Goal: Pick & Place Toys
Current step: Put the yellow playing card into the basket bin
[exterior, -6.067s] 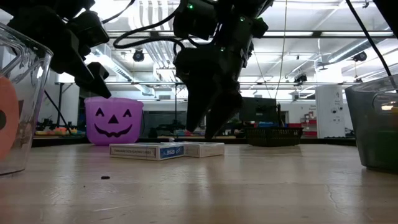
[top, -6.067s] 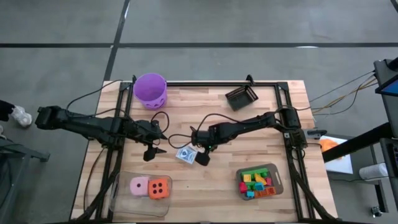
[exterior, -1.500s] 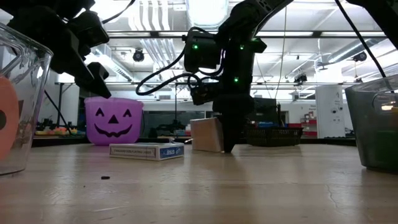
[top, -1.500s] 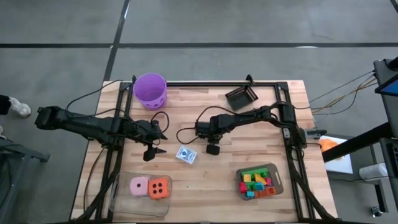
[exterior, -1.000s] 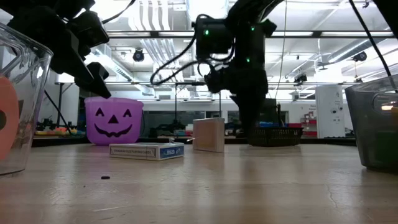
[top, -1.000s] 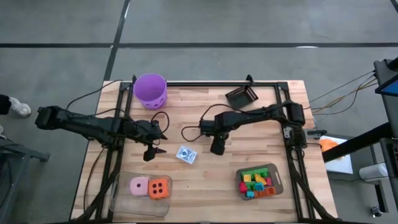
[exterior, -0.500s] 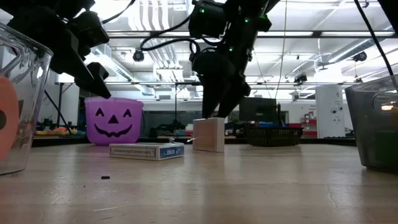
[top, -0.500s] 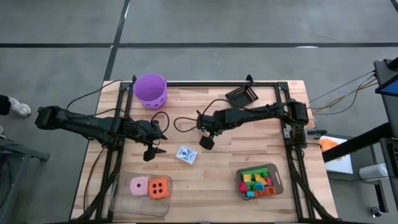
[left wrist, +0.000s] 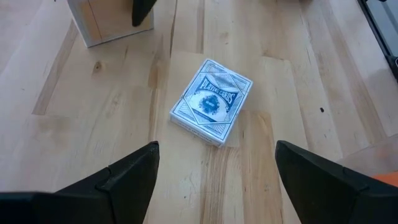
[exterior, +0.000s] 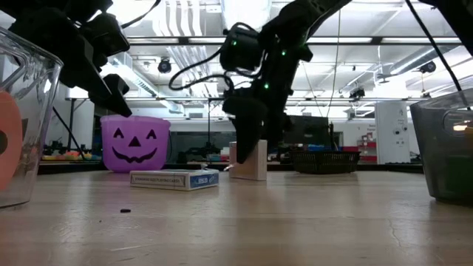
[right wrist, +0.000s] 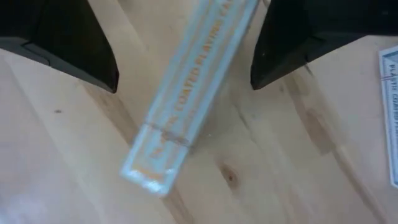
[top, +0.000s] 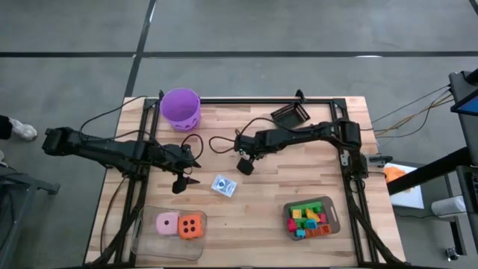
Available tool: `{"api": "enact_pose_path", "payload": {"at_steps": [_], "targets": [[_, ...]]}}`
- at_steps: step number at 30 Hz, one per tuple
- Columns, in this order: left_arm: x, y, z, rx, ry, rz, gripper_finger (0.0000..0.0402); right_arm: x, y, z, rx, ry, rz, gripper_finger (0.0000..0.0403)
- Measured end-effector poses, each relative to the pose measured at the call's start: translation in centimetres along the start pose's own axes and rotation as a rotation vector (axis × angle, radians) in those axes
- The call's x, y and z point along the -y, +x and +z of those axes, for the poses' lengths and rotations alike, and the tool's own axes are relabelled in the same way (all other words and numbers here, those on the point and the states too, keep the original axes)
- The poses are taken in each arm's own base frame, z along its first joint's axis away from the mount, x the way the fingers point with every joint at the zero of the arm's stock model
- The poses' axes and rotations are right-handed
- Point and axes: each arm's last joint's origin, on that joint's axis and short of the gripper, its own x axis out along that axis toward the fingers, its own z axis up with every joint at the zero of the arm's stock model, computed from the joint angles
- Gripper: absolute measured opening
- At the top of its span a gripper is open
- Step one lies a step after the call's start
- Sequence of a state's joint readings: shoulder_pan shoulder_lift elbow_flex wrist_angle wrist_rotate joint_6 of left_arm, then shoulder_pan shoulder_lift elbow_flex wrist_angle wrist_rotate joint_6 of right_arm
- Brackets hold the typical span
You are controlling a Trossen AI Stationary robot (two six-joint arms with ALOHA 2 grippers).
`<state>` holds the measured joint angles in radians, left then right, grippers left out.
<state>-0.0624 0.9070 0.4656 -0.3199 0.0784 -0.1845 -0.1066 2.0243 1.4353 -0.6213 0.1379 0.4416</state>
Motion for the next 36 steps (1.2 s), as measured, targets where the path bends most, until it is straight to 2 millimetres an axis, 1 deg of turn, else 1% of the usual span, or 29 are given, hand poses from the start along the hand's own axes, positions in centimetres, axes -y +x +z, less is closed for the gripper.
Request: {"api": "enact_pose_path", "payload": {"at_steps": [2, 5, 7, 12, 16, 19, 22, 25, 28, 32, 34, 36], "targets": [[0.0, 0.0, 0.0, 0.000, 0.000, 0.000, 0.0323, -0.1, 0.2, -0.1, -0.005, -0.004, -0.004, 0.0328], [0.0, 0.0, 0.0, 0.000, 0.000, 0.000, 0.0323, -0.2, 0.2, -0.2, -0.001, -0.004, -0.022, 0.0266], [0.0, 0.0, 0.0, 0.000, 0.000, 0.000, 0.0323, -0.3, 0.1, -0.2, 0.001, -0.009, -0.024, 0.0214], [0.0, 0.0, 0.0, 0.000, 0.000, 0.000, 0.0323, -0.9, -0.7, -0.4, 0.017, -0.061, -0.011, 0.0060], [0.0, 0.0, 0.0, 0.000, 0.000, 0.000, 0.0323, -1.3, -1.2, -0.6, 0.043, -0.117, -0.043, 0.0060], [0.0, 0.0, 0.0, 0.000, 0.000, 0.000, 0.0323, -1.8, -2.2, -0.5, 0.096, -0.164, -0.079, 0.0060], [0.0, 0.0, 0.0, 0.000, 0.000, 0.000, 0.0323, -2.5, -3.1, -0.4, 0.155, -0.209, -0.059, 0.0060], [0.0, 0.0, 0.0, 0.000, 0.000, 0.000, 0.0323, -3.2, -3.8, -0.6, 0.249, -0.247, 0.012, 0.0060], [0.0, 0.0, 0.0, 0.000, 0.000, 0.000, 0.0323, -3.4, -4.1, -1.2, 0.384, -0.258, 0.162, 0.0060], [0.0, 0.0, 0.0, 0.000, 0.000, 0.000, 0.0323, -2.5, -3.9, -3.3, 0.608, -0.237, 0.339, 0.0060], [0.0, 0.0, 0.0, 0.000, 0.000, 0.000, 0.0323, -1.5, -4.0, -4.9, 0.697, -0.234, 0.378, 0.0060], [0.0, 0.0, 0.0, 0.000, 0.000, 0.000, 0.0323, -0.3, -4.5, -6.3, 0.737, -0.217, 0.377, 0.0060]]}}
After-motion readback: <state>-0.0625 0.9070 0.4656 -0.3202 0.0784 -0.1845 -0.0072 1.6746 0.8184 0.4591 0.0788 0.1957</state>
